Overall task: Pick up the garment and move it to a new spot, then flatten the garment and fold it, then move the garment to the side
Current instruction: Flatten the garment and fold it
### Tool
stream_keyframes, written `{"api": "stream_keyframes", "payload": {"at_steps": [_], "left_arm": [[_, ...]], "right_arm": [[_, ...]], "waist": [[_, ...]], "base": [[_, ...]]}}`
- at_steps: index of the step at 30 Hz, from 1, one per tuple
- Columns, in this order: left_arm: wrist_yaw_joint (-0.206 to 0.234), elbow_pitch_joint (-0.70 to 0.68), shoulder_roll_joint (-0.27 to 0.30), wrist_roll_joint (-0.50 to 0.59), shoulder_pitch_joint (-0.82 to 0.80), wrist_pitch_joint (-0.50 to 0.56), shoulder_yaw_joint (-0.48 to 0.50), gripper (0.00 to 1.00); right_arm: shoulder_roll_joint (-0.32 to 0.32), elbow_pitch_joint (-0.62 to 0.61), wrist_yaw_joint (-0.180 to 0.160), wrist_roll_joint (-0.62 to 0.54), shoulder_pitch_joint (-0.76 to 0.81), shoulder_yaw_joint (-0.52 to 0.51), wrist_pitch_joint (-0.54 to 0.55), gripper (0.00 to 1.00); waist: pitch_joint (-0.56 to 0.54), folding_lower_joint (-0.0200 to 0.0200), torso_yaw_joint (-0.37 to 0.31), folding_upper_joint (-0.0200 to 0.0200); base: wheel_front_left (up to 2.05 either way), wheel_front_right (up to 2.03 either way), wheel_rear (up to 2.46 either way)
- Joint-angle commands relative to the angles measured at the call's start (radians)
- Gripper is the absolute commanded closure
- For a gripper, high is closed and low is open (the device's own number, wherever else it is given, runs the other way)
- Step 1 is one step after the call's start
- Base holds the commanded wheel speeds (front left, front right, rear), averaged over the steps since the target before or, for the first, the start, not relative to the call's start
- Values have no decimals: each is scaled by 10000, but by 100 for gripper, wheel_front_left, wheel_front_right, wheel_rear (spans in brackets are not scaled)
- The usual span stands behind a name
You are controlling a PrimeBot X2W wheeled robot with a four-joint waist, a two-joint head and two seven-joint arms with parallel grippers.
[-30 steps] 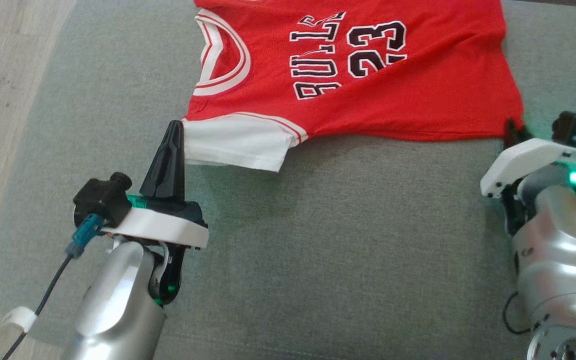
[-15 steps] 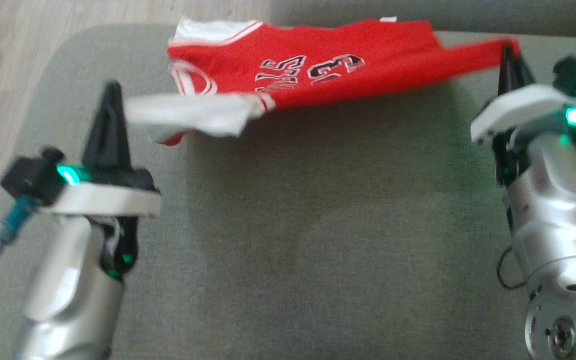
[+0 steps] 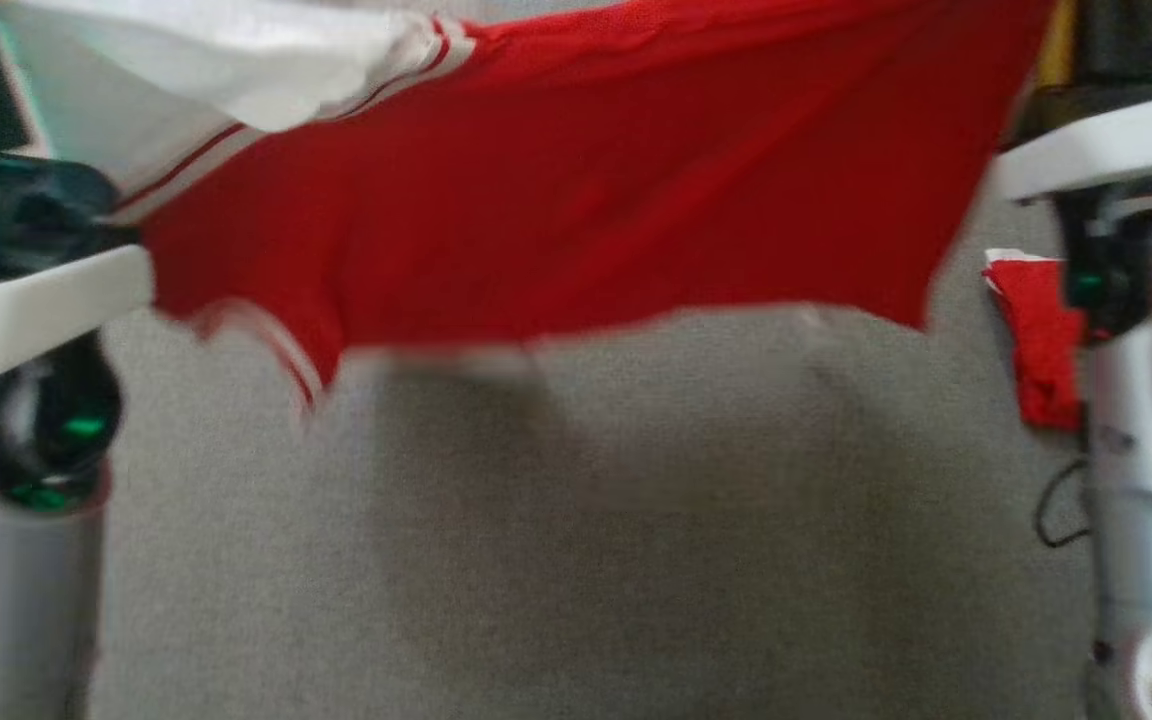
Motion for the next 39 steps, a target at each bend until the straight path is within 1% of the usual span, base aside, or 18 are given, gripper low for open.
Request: {"api": "stream_keyframes", "payload": {"at_steps": [1, 5, 8, 11, 13, 16, 18, 20, 22, 24, 26, 27, 30, 31, 32, 35, 39], "left_arm": [[179, -833, 563, -37, -243, 313, 549, 100], [528, -2292, 942, -392, -271, 1374, 888, 100], [616, -2668, 1265, -569, -432, 1990, 1040, 100], [554, -2194, 1435, -823, -778, 2276, 1143, 100], [378, -1477, 1513, -998, -1190, 2381, 1087, 100], [-30, 169, 1617, -1112, -2260, 2352, 900, 100], [-338, 1558, 1702, -1028, -3297, 2176, 768, 100], [-605, 3080, 1817, -788, -4489, 1864, 627, 100], [-747, 4459, 1929, -432, -5693, 1424, 495, 100], [-846, 5750, 1988, -153, -6817, 901, 414, 100], [-994, 6912, 2064, 174, -7781, 384, 177, 100], [-994, 6912, 2064, 174, -7781, 384, 177, 100], [-1151, 8317, 1884, 314, -8793, -404, -63, 100], [-1263, 8962, 1725, 368, -9063, -768, -396, 100], [-1302, 9237, 1652, 380, -9090, -874, -592, 100], [-1357, 9813, 1449, 299, -8843, -1095, -1199, 100], [-1366, 9901, 1336, -105, -7767, -1273, -2236, 100]], "right_arm": [[-85, -1202, 65, 162, 0, 41, 433, 100], [-128, -4060, 65, 395, 929, -397, 2056, 100], [-23, -5563, 65, 320, 1374, -676, 3143, 100], [51, -6236, 65, 86, 1391, -721, 3794, 100], [126, -6148, 65, 72, 1092, -613, 4070, 100], [127, -5285, 65, -43, 51, -313, 4199, 100], [2, -4308, 65, -216, -1012, -69, 4061, 100], [16, -3053, 65, -326, -2231, 67, 3813, 100], [-3, -1745, 65, -608, -3512, 313, 3320, 100], [-58, -431, 65, -1061, -4652, 488, 2507, 100], [28, 880, 65, -1440, -5508, 256, 1746, 100], [28, 880, 65, -1440, -5508, 256, 1746, 100], [134, 2462, 65, -2065, -6247, -125, 786, 100], [185, 3286, 65, -2452, -6406, -462, 320, 100], [208, 3671, 65, -2599, -6390, -587, 140, 100], [224, 4727, 65, -2924, -6045, -754, -199, 100], [138, 6021, 65, -3065, -5254, -471, -349, 100]], "waist": [[-38, 2, -54, -1], [167, 2, -38, -1], [501, 2, -13, -1], [1002, 2, -8, -1], [1441, 2, -21, -1], [2208, 2, -29, -1], [2713, 2, -22, -1], [3141, 2, -5, -1], [3476, 2, 6, -1], [3661, 2, 10, -1], [3727, 2, 52, -1], [3727, 2, 52, -1], [3681, 2, 210, -1], [3616, 2, 305, -1], [3575, 2, 345, -1], [3482, 2, 458, -1], [3349, 2, 595, -1]], "base": [[0, 0, 0], [0, 0, 0], [0, 0, 0], [0, 0, 0], [0, 0, 0], [0, 0, 0], [0, 0, 0], [0, 0, 0], [0, 0, 0], [0, 0, 0], [0, 0, 0], [0, 0, 0], [0, 0, 0], [0, 0, 0], [0, 0, 0], [0, 0, 0], [0, 0, 0]]}}
